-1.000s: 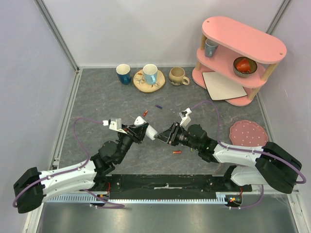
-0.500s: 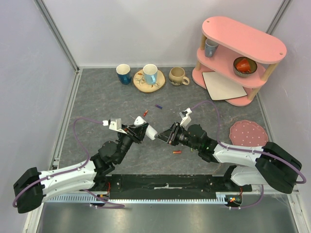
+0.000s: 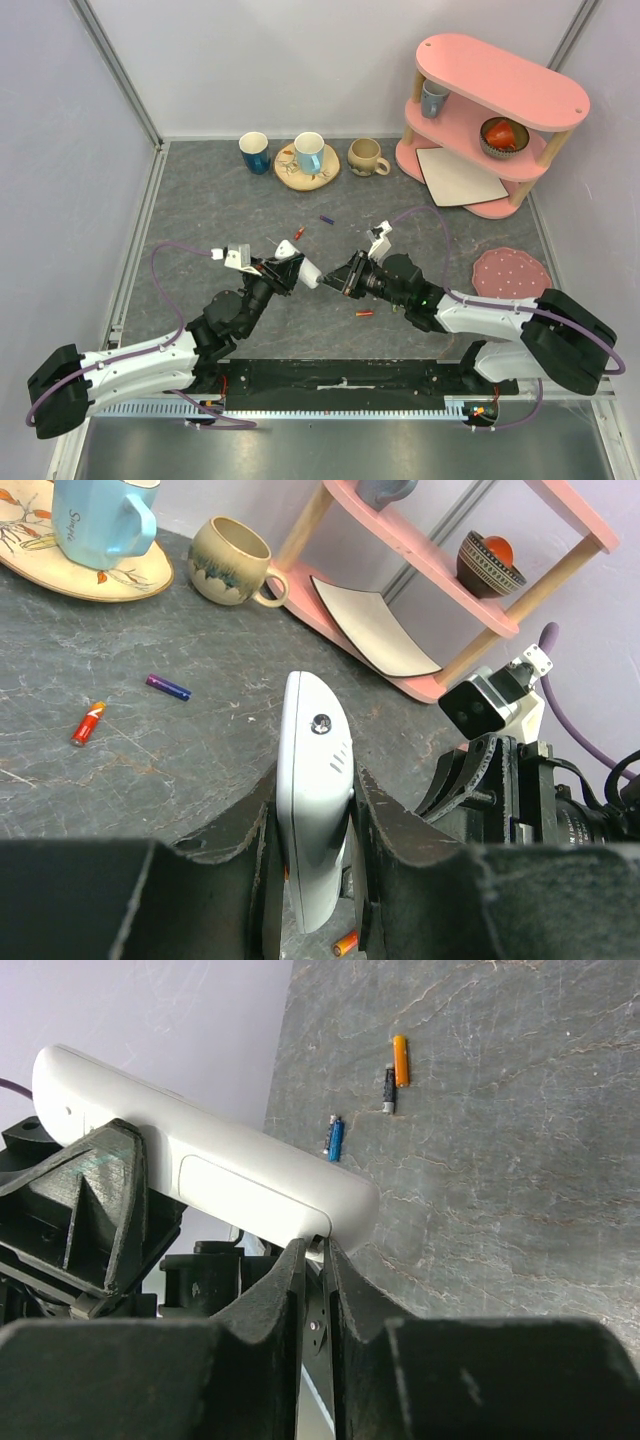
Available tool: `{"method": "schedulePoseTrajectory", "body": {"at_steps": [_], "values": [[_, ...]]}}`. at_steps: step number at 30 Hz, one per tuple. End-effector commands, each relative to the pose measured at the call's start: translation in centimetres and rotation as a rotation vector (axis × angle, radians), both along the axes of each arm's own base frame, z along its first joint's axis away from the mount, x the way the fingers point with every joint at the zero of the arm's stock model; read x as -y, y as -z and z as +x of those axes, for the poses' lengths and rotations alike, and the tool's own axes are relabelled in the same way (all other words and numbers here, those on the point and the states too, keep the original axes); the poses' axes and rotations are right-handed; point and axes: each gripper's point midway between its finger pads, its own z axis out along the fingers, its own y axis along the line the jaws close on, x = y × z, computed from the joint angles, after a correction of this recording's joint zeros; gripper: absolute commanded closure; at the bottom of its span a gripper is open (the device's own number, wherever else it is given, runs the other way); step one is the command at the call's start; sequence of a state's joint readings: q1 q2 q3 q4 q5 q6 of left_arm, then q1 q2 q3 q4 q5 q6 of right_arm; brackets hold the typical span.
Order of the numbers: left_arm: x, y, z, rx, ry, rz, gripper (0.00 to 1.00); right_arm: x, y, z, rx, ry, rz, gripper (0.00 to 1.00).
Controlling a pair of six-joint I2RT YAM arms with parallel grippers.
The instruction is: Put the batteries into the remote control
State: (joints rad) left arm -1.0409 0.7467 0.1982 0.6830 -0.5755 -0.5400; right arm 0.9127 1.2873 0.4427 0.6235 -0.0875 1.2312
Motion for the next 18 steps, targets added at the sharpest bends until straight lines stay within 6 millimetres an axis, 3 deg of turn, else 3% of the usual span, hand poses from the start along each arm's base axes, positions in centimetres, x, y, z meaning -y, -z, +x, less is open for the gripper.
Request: {"method": "schedulePoseTrajectory", "body": {"at_steps": [1,8,12,18], "values": [[0.38,-2.98,-0.36,0.050,0.015,-0.071,0.98,-1.03,-2.35,1.00,0.027,0.018,0.057,0.82],[0.38,-2.95,-0.49,0.048,0.019,-0.079,0.98,-1.12,-2.05,0.89,0.015,0.012,0.054,0.89],[0.43,-2.83,-0.54,0.046,0.020,-0.077,0.98,-1.33,-1.80,0.82,0.007,0.002,0.049,1.00],[0.35,-2.77,-0.53,0.046,0.019,-0.077,0.98,-1.75,-1.89,0.73,0.011,-0.020,0.044,1.00]]}}
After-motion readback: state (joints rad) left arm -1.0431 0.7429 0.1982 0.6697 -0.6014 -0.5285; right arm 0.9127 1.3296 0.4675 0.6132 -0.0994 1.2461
